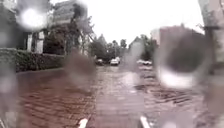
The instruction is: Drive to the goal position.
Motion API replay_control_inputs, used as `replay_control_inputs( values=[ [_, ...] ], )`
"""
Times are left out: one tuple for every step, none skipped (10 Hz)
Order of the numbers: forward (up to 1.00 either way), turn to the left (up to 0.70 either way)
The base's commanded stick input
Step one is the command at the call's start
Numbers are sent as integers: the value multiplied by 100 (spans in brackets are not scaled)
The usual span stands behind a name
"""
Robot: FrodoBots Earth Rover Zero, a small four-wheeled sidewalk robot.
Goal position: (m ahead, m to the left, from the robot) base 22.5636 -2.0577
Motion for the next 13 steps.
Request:
replay_control_inputs(
  values=[
    [70,0],
    [70,0],
    [70,0],
    [70,0],
    [70,0],
    [70,0],
    [70,0],
    [70,0],
    [70,0],
    [70,0],
    [70,0],
    [70,0],
    [70,0]
  ],
)
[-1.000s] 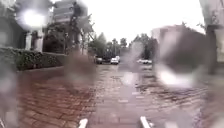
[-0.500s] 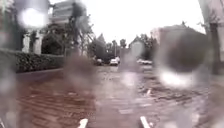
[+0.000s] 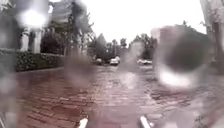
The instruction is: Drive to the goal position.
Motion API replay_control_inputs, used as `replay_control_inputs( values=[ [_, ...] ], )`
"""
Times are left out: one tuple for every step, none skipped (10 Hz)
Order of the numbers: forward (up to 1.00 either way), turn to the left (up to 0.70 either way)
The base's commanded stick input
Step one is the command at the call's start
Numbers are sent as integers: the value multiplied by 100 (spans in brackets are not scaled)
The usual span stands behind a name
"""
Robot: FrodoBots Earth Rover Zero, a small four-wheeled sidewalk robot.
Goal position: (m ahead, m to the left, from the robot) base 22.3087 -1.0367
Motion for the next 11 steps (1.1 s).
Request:
replay_control_inputs(
  values=[
    [70,0],
    [70,0],
    [70,0],
    [70,0],
    [70,0],
    [70,0],
    [70,0],
    [70,0],
    [70,0],
    [70,0],
    [70,0]
  ],
)
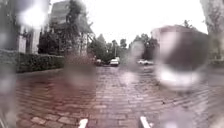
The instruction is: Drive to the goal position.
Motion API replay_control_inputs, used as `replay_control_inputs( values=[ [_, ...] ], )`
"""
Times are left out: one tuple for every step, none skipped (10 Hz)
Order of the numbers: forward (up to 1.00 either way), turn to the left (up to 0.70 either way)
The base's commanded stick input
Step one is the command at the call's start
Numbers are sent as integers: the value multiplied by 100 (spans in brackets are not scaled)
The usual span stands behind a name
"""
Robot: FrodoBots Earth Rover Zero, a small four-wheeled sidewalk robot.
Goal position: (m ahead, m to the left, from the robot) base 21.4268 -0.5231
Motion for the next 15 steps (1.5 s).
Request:
replay_control_inputs(
  values=[
    [70,0],
    [70,0],
    [70,0],
    [70,0],
    [70,0],
    [70,0],
    [70,0],
    [70,0],
    [70,0],
    [70,0],
    [70,0],
    [70,0],
    [70,0],
    [70,0],
    [70,0]
  ],
)
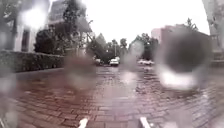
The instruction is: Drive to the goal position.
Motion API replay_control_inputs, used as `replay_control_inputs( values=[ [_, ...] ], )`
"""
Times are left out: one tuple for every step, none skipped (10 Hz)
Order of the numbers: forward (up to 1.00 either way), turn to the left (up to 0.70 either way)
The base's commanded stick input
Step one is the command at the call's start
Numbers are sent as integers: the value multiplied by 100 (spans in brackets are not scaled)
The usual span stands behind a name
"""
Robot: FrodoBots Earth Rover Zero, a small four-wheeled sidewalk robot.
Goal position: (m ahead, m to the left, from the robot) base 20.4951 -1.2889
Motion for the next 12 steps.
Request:
replay_control_inputs(
  values=[
    [70,0],
    [70,0],
    [70,0],
    [70,0],
    [70,0],
    [70,0],
    [70,0],
    [70,0],
    [70,0],
    [70,0],
    [70,-10],
    [70,-14]
  ],
)
